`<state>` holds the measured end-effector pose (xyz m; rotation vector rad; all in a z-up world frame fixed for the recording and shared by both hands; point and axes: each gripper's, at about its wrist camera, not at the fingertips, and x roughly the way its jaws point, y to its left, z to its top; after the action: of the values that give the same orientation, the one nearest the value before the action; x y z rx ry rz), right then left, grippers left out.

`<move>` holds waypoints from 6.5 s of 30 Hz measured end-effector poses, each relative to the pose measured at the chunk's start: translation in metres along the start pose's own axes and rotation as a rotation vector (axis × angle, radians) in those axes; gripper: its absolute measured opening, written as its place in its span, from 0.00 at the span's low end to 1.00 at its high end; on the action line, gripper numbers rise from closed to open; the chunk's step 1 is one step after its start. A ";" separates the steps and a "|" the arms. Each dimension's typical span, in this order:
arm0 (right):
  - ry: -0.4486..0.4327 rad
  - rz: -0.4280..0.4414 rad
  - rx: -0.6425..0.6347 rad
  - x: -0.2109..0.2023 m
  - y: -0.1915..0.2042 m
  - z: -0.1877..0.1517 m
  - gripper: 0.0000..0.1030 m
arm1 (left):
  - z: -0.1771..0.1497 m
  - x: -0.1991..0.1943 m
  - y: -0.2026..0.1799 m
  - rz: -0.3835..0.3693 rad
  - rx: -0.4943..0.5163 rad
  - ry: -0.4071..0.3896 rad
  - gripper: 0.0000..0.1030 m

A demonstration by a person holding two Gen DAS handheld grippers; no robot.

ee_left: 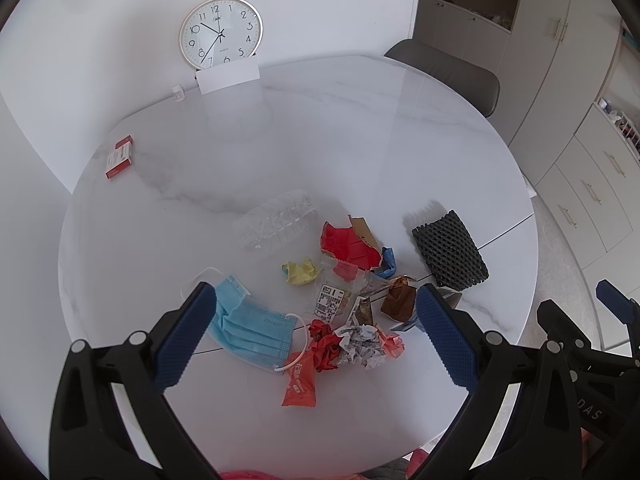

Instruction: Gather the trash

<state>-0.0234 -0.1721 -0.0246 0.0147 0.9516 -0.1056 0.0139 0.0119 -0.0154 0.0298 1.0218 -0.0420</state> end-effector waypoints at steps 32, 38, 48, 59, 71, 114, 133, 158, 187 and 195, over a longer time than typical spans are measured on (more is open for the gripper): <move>0.192 0.325 -0.218 0.089 0.139 -0.031 0.98 | -0.074 0.127 0.158 -0.024 0.185 0.218 0.93; 0.228 0.409 -0.340 0.131 0.223 -0.027 0.87 | -0.070 0.121 0.195 -0.028 0.134 0.197 0.93; 0.350 0.365 -0.378 0.206 0.278 -0.037 0.48 | -0.059 0.106 0.238 0.019 0.033 0.170 0.93; 0.262 0.519 -0.190 0.169 0.235 -0.006 0.12 | -0.025 0.093 0.226 0.005 0.053 0.098 0.93; -0.090 0.418 0.178 0.052 0.051 0.035 0.12 | 0.033 0.069 0.102 -0.295 0.185 0.016 0.93; -0.015 0.191 0.584 0.039 -0.289 -0.168 0.15 | 0.058 0.243 -0.287 0.011 0.009 0.442 0.16; 0.303 0.104 0.496 0.166 -0.223 -0.304 0.16 | -0.045 0.049 -0.316 -0.367 0.504 0.280 0.16; 0.220 -0.167 0.691 0.068 -0.285 -0.347 0.96 | -0.214 0.095 -0.366 -0.466 0.851 0.444 0.86; -0.072 0.020 0.202 0.002 -0.144 -0.134 0.97 | -0.065 -0.034 -0.153 -0.354 0.501 0.004 0.92; -0.024 0.139 0.093 0.034 -0.071 -0.095 0.97 | -0.055 0.021 -0.043 -0.253 0.334 0.076 0.92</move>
<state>-0.0882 -0.2399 -0.1047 0.1651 0.9186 -0.0212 -0.0238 -0.0292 -0.0619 0.2073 1.0812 -0.4453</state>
